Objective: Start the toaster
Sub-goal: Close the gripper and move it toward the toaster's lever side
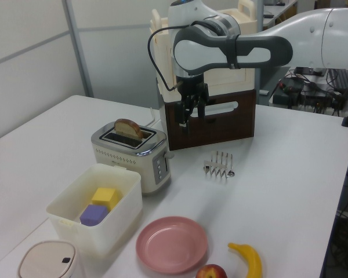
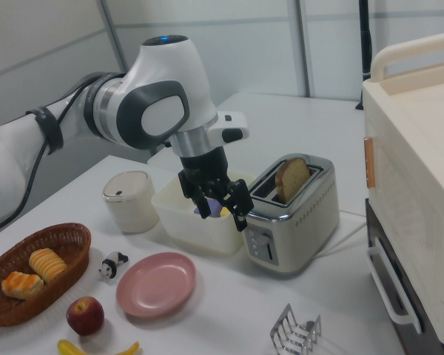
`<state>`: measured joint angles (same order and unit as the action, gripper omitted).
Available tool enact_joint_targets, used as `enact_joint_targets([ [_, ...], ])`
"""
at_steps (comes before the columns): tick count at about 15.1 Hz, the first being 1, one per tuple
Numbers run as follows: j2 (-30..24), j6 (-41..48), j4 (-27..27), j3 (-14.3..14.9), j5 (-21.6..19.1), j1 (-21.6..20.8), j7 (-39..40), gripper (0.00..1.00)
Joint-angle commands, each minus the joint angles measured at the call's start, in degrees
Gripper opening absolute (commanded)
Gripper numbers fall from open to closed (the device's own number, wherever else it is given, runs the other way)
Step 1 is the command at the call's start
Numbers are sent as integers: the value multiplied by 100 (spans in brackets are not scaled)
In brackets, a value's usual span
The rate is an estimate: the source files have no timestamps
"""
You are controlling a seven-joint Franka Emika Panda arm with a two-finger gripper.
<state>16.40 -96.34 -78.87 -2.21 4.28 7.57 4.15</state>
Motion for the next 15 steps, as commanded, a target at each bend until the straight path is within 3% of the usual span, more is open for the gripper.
enact_joint_targets([
  [1, -172, 80, -129, 27, 213, -45, 156, 100],
  [13, -163, 115, -137, 10, 187, -45, 94, 100],
  [15, -163, 124, -137, 18, 161, -45, 121, 82],
])
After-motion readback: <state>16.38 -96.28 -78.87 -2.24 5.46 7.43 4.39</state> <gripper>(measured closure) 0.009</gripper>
